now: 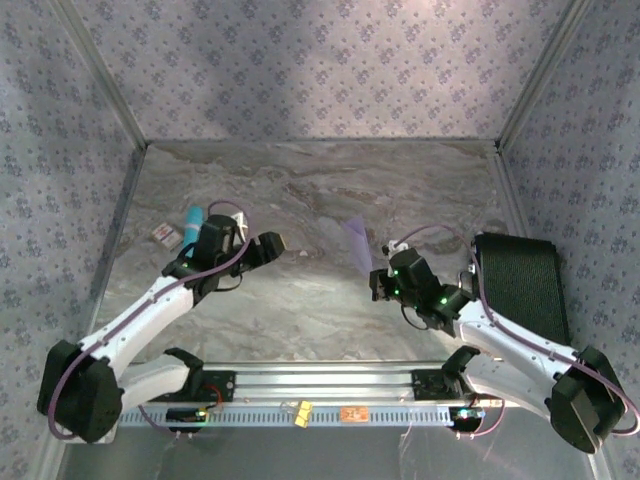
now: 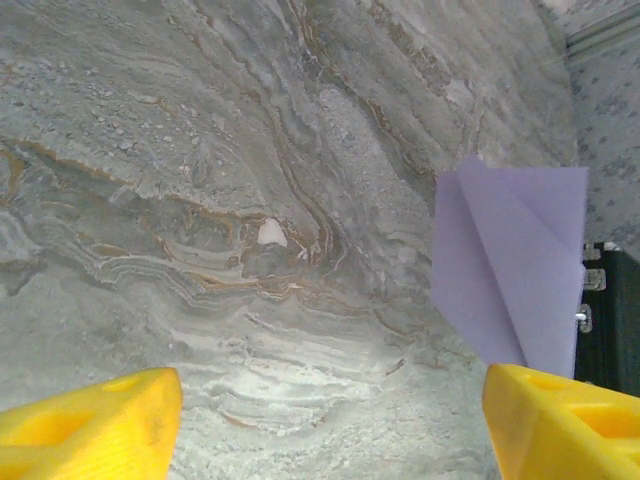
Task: Fold a paper plane with a square sheet of paper (pick it up from the middle)
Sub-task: Turn over the paper at the center of the table.
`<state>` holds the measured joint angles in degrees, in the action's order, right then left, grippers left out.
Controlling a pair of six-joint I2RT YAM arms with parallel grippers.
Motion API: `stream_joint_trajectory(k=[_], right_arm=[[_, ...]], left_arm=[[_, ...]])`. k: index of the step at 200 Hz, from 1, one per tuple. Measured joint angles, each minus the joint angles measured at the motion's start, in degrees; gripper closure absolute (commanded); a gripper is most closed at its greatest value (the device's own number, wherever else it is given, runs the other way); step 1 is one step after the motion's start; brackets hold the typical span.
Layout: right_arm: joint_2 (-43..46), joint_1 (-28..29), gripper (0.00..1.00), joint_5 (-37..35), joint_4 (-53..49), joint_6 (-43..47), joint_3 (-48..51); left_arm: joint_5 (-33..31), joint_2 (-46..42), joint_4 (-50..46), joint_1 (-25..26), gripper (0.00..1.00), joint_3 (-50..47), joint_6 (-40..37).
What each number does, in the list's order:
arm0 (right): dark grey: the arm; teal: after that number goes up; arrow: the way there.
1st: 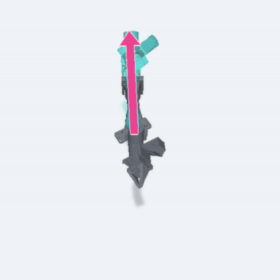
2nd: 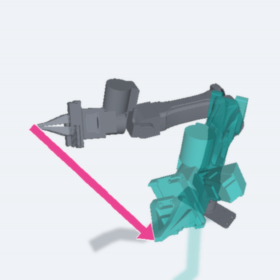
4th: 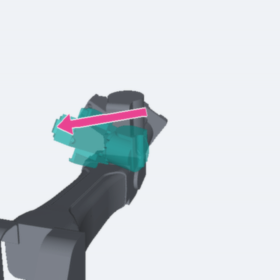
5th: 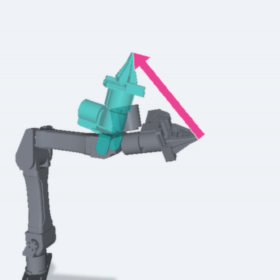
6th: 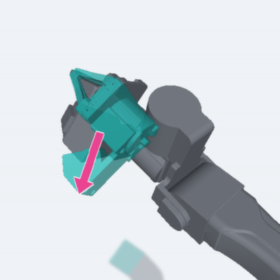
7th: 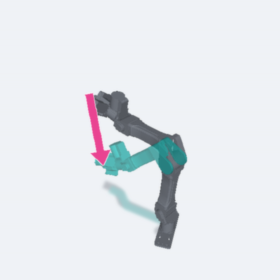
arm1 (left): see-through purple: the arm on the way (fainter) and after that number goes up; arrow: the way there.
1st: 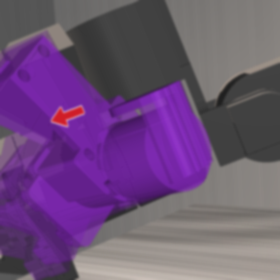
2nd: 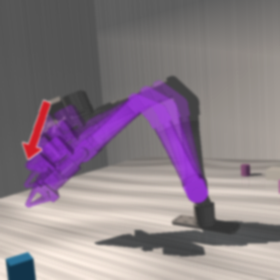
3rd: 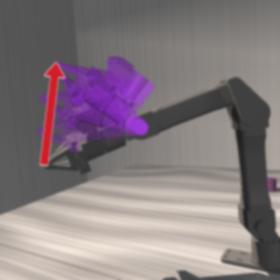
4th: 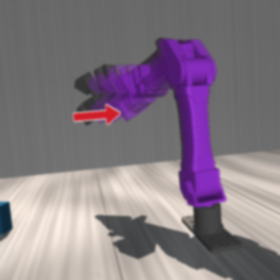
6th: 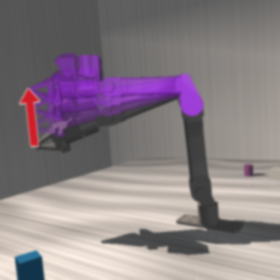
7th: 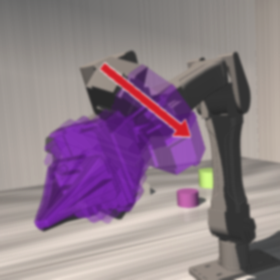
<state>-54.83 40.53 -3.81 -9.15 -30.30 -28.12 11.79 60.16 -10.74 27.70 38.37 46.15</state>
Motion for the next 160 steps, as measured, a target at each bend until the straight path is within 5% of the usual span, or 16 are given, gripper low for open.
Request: stream_joint_trajectory(k=[83,160], right_arm=[[-5.07,1.18,0.93,-3.8,-2.08,-0.33,-1.88],[-9.29,6.16,0.94,-12.17,-12.37,-12.85,-12.28]], left_arm=[[-2.19,-6.91,-2.75,-1.25,0.11,-5.22,2.34],[-0.7,-2.82,-3.43,-1.46,0.11,-4.83,2.95]])
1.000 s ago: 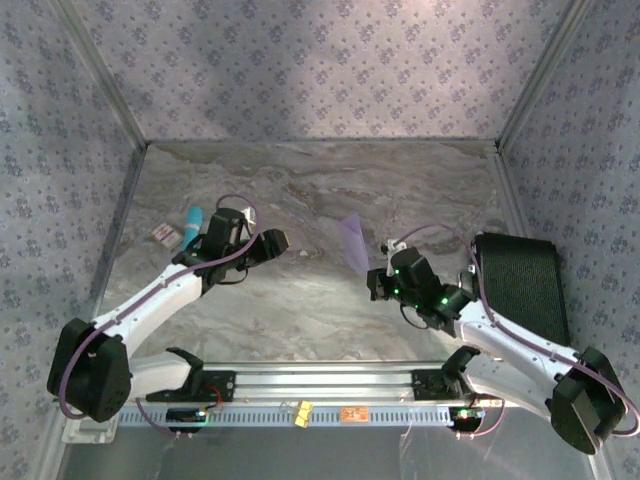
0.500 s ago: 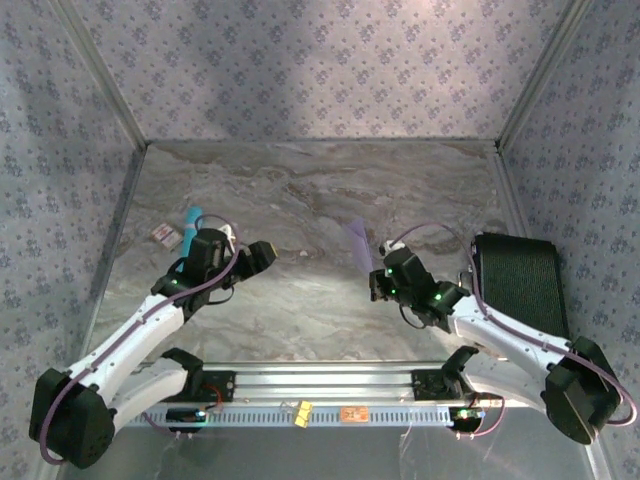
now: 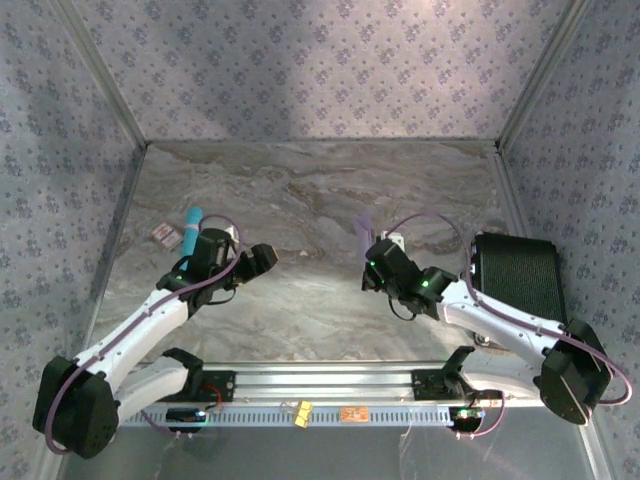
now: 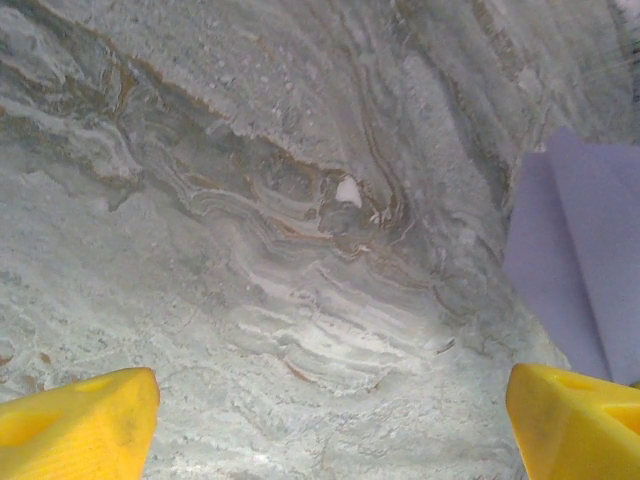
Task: Fold a paper plane with a square sheet of paper (pick it up from the middle)
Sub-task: Turn over the paper at the center of the table.
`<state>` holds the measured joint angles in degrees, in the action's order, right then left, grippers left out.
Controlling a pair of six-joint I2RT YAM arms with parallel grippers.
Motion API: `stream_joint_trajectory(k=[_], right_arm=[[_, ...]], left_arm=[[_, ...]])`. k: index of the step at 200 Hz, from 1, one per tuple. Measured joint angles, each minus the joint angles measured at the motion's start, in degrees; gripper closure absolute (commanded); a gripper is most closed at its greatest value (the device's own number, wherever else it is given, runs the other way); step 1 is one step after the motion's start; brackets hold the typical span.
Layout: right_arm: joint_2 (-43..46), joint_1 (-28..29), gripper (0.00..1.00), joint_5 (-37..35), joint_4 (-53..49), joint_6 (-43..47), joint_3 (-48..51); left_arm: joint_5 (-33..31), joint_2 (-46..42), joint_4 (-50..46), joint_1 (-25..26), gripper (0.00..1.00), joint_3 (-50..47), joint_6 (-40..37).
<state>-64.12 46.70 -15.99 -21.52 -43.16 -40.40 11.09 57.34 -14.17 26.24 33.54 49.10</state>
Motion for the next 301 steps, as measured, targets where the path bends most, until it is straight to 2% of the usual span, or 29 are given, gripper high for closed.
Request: stream_joint_trajectory(k=[53,112,151,202,252,301], right_arm=[[2.97,0.59,0.94,-3.78,-3.98,-5.75,0.5],[10.67,-2.05,0.94,-4.39,-6.19,-6.86,3.78],[11.56,-2.21,0.94,-4.07,-6.32,-5.14,4.26],[6.73,-2.19,0.94,-3.67,-7.65,3.3,-0.28],[0.85,-0.87,0.96,-4.48,-10.91,9.42,-4.5],[-5.77,3.63,0.97,-13.73,-16.96,10.29,-8.33]], left_arm=[[0.28,3.87,-1.6,0.0,0.1,3.19,0.02],[0.48,5.79,-1.92,0.0,0.1,4.57,0.02],[0.42,5.79,-2.03,-0.13,0.1,4.59,0.0],[-0.5,5.62,-2.86,-1.2,0.09,5.2,-1.14],[-1.95,2.19,-4.74,-4.94,0.08,5.2,-2.01],[-2.8,-3.32,-5.44,-8.24,0.07,2.54,-1.92]])
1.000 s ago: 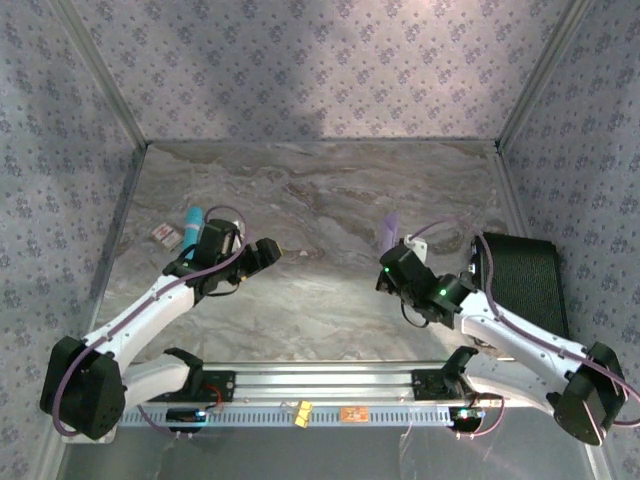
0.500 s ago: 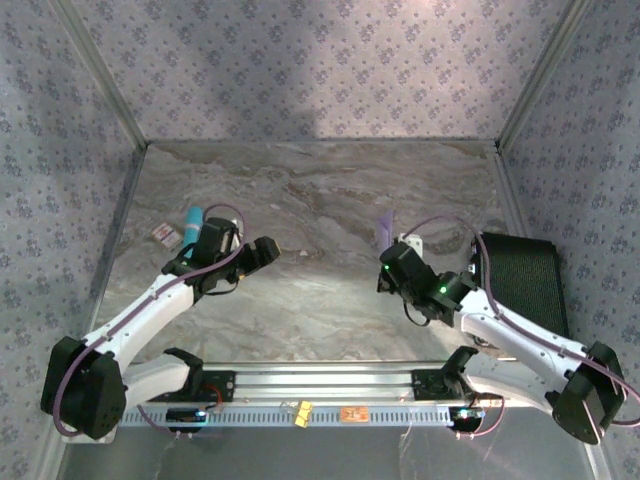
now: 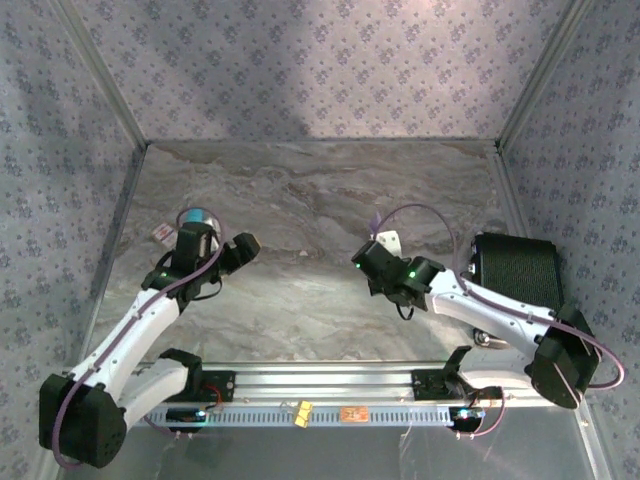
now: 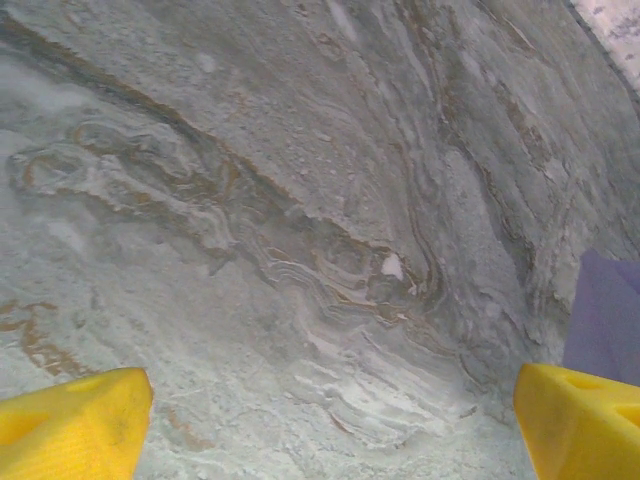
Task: Fold a paper plane with a square sheet of paper (pick it up from the middle)
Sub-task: Turn over the paper at the center of the table.
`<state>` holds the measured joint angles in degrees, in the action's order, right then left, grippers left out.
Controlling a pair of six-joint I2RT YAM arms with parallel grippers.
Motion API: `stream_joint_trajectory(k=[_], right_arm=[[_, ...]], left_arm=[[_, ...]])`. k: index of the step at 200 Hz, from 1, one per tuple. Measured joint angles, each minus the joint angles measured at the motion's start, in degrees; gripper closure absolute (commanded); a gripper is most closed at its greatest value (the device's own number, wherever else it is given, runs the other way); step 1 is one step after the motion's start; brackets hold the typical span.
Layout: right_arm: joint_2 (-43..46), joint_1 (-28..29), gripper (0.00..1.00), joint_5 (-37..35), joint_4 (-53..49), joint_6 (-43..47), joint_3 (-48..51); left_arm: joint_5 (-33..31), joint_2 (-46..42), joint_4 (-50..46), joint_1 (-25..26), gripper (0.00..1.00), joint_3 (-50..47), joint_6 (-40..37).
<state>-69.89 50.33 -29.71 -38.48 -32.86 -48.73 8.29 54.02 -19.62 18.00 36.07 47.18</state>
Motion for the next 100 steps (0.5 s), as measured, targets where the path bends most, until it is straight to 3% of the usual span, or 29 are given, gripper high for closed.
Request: stream_joint_trajectory(k=[100], right_arm=[[-9.94,3.72,0.98,-9.33,-3.34,5.92,-6.12]], left_arm=[[0.02,0.15,-0.09,-2.84,0.06,-0.63,1.75]])
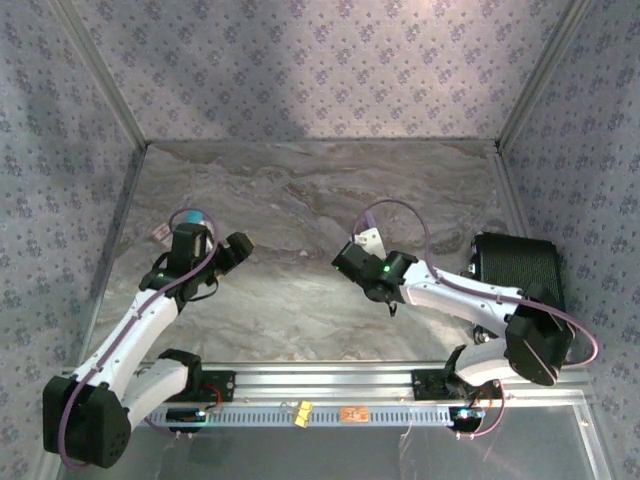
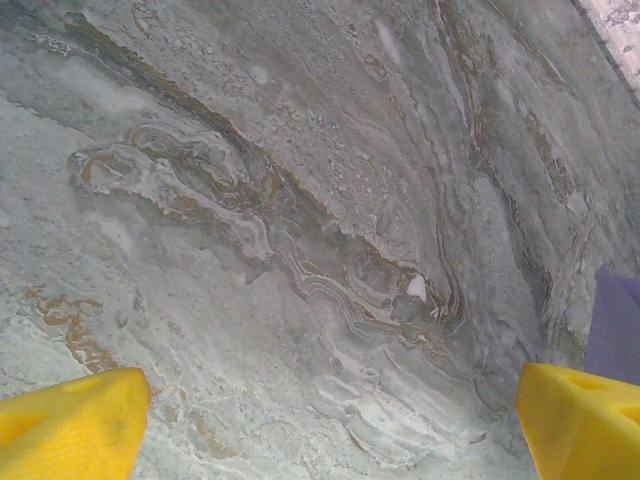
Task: Fold a paper plane with a square sheet of paper (pick it up from the middle)
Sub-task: Turn over the paper at the center of the table.
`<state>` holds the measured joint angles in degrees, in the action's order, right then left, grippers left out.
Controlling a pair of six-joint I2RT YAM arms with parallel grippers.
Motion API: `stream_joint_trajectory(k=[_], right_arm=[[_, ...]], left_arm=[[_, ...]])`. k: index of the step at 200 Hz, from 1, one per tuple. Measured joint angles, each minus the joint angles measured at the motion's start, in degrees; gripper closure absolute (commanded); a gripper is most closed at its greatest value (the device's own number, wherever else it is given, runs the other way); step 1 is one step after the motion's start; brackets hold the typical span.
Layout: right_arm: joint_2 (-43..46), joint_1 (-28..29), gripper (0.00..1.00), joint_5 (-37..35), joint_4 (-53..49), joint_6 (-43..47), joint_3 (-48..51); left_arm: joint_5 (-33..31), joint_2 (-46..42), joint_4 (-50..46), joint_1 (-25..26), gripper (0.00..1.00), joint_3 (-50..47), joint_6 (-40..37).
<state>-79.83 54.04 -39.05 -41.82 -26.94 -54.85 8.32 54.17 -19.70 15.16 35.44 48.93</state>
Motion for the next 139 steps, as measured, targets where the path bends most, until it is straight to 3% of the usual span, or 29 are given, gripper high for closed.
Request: stream_joint_trajectory(k=[87,139], right_arm=[[-9.31,3.39,0.96,-1.66,-2.6,2.49,-4.68],[-14.14,4.87,0.87,2.27,-2.62,2.67,-6.45]], left_arm=[[2.69,-0.57,-1.07,-2.8,0.05,-0.04,-0.5],[3.91,-1.03,-3.39,-3.63,0.06,-0.04,-2.45]])
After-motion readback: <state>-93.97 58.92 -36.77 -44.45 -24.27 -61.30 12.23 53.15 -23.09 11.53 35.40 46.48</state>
